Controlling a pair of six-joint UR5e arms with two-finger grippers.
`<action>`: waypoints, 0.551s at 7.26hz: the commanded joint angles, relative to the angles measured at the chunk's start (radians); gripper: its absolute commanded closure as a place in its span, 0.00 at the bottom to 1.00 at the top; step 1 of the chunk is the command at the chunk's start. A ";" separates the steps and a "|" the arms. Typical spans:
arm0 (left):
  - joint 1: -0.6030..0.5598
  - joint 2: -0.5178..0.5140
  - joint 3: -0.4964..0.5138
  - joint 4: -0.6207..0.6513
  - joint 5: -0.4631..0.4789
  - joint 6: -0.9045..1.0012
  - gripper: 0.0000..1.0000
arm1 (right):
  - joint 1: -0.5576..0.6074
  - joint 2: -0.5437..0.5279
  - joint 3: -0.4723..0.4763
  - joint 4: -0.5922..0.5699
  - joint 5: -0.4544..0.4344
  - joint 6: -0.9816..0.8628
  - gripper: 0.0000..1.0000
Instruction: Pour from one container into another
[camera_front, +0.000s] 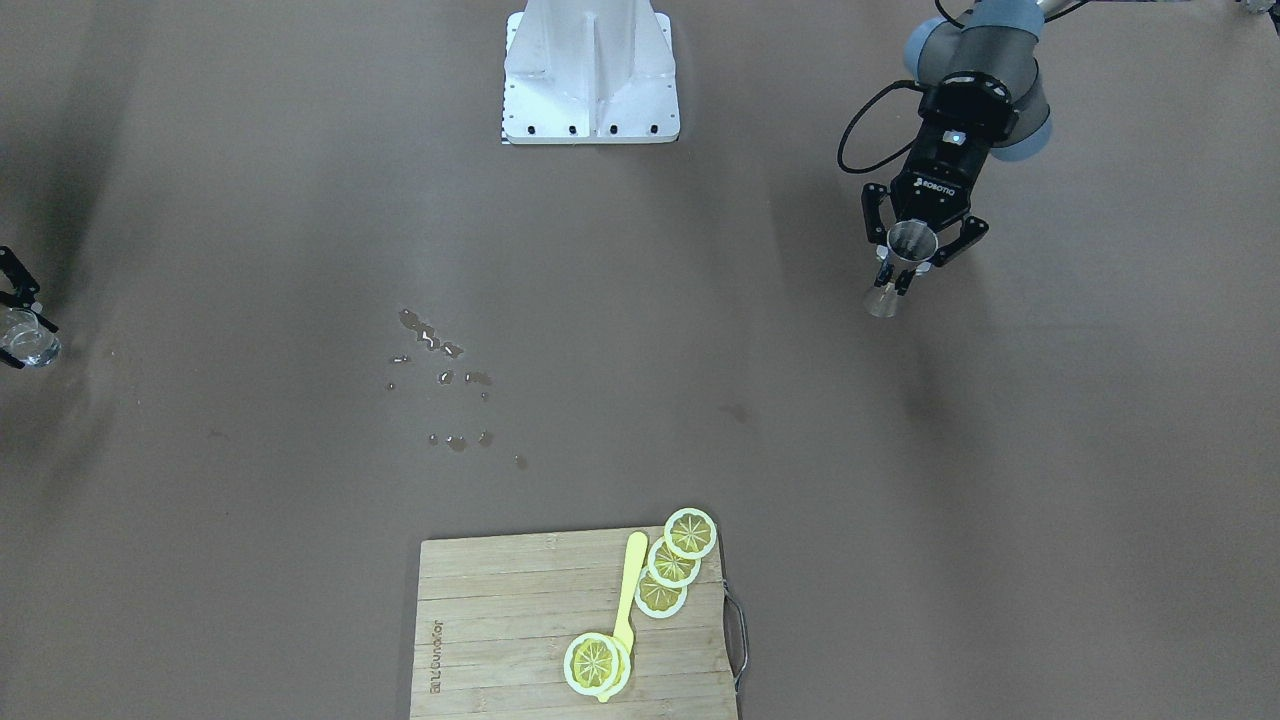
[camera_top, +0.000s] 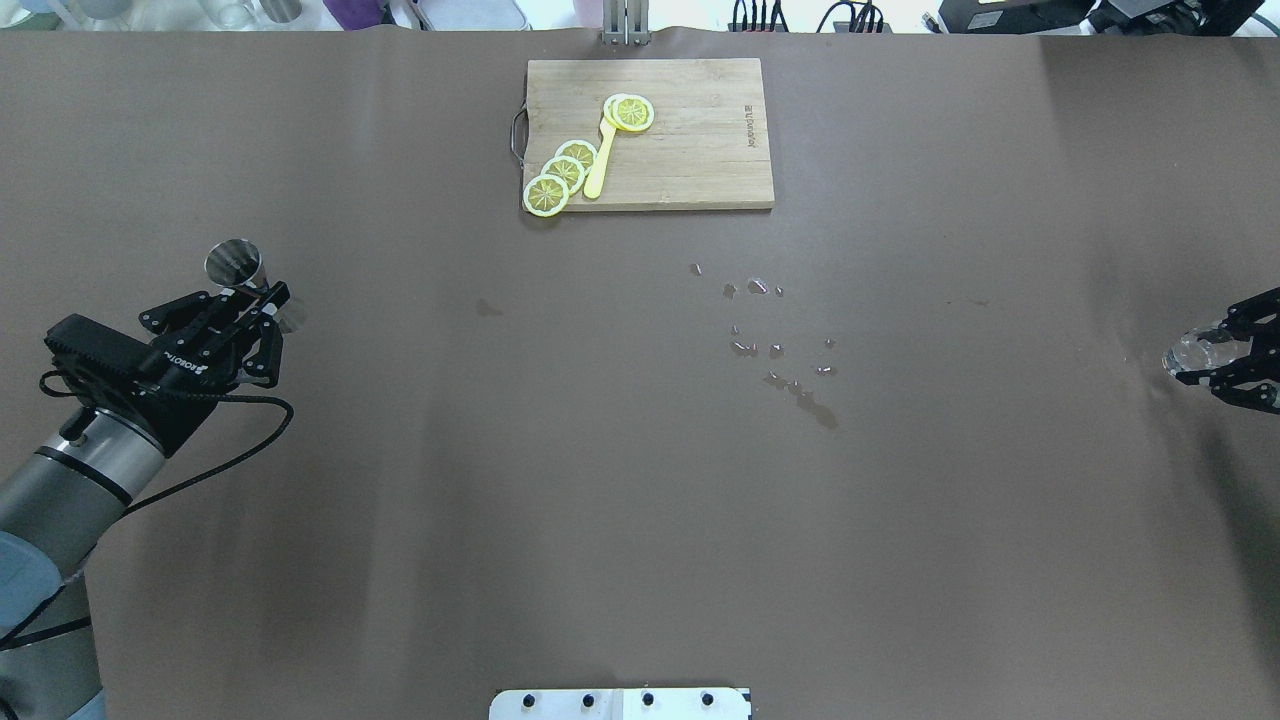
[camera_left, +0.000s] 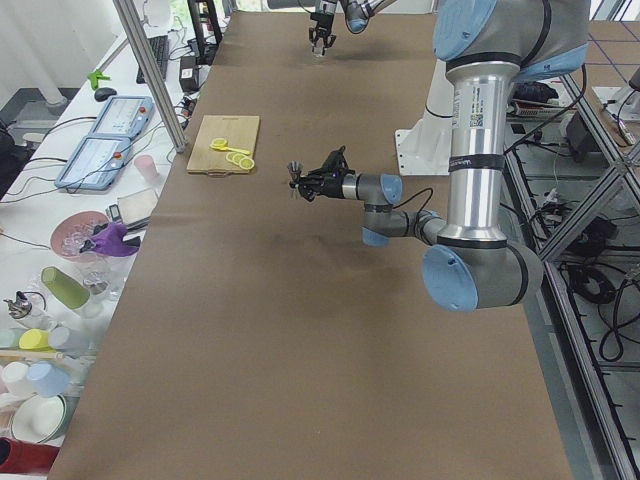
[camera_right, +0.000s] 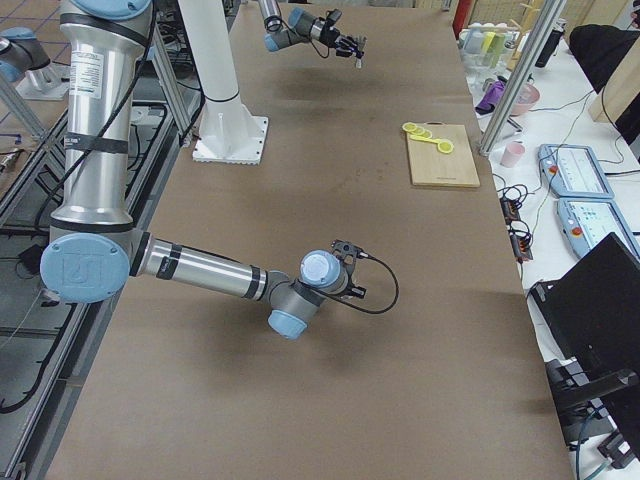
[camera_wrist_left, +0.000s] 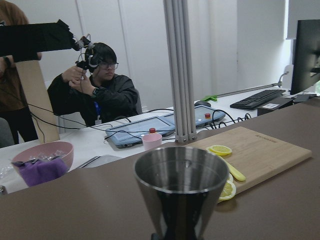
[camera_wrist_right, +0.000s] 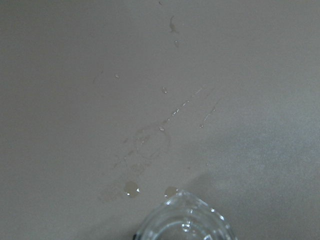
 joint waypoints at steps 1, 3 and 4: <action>0.009 -0.005 0.018 0.157 0.113 -0.189 1.00 | -0.008 0.028 -0.090 0.113 0.002 0.049 1.00; 0.001 -0.027 0.017 0.338 0.165 -0.323 1.00 | -0.019 0.044 -0.112 0.137 0.002 0.057 1.00; -0.011 -0.039 0.015 0.419 0.185 -0.386 1.00 | -0.022 0.048 -0.112 0.137 0.004 0.057 1.00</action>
